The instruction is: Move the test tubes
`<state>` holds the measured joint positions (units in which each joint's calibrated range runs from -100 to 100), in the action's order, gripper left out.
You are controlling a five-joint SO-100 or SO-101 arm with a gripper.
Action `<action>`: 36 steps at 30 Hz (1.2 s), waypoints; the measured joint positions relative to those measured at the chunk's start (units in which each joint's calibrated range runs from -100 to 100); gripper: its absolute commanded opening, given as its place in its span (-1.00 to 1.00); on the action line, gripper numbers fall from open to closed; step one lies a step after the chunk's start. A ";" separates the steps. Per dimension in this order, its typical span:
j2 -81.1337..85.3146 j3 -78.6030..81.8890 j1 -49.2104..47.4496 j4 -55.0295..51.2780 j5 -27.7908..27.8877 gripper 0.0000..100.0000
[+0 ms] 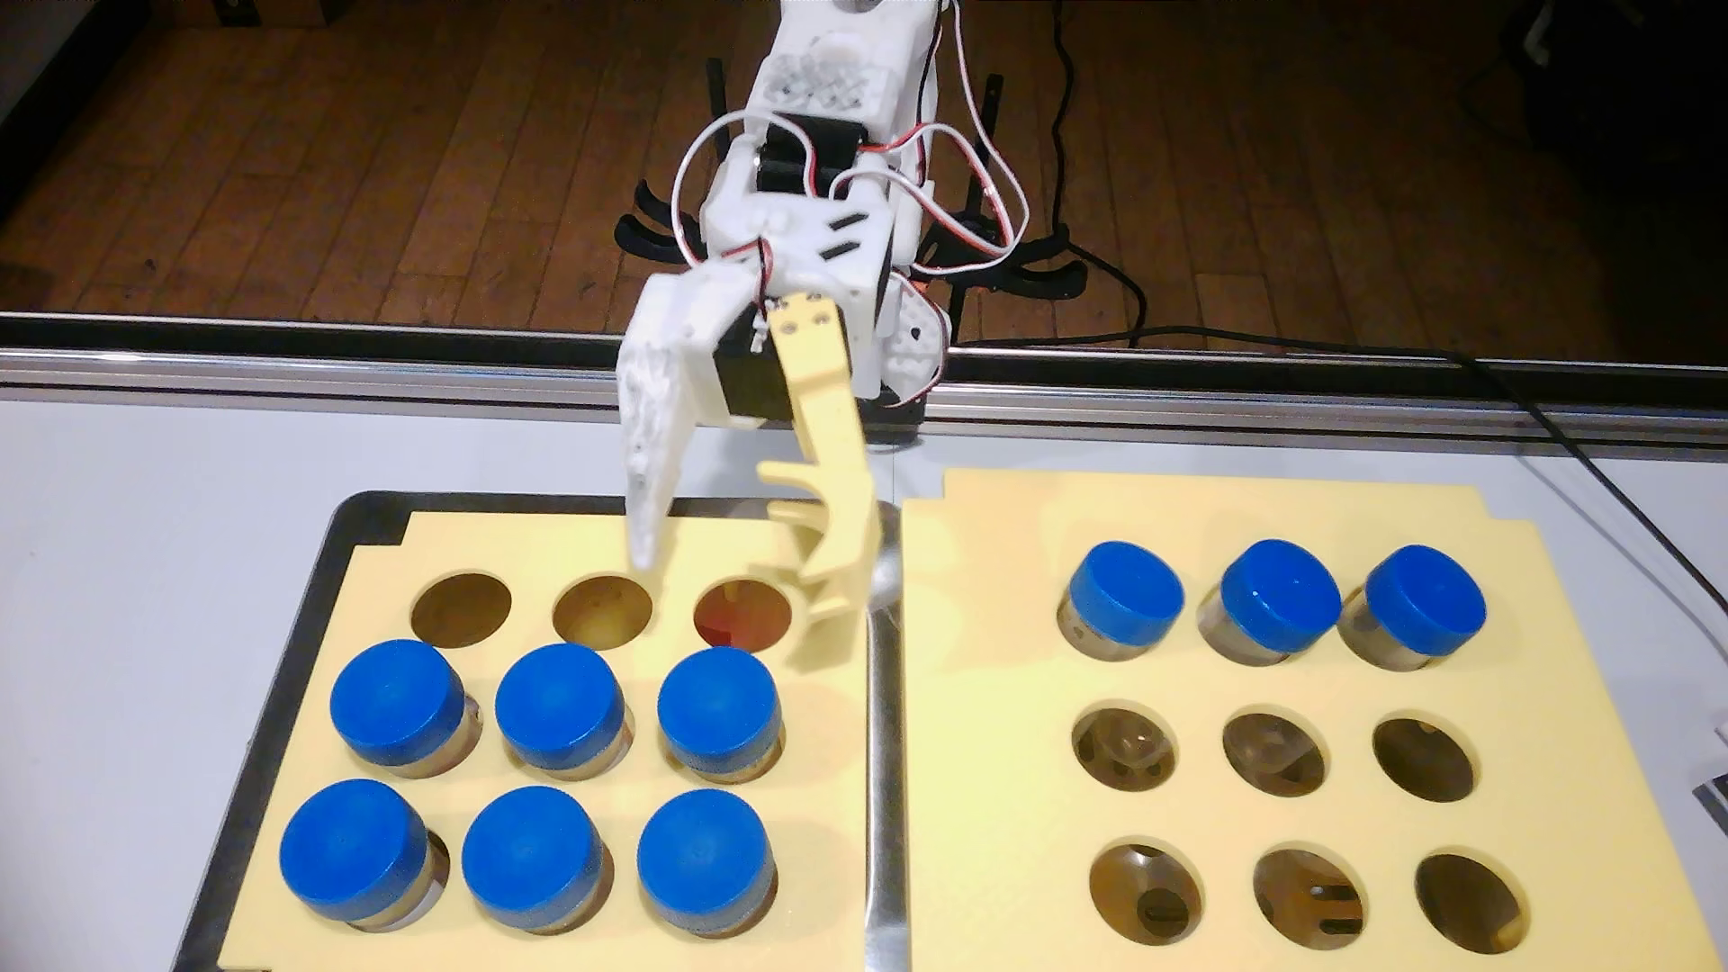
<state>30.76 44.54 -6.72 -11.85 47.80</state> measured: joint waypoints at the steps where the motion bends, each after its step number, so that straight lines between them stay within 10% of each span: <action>1: -0.08 0.00 -0.53 0.29 0.51 -0.39; 36: -13.98 -25.20 0.44 -4.53 0.61 -0.78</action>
<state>16.78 19.34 -6.28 -16.38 48.42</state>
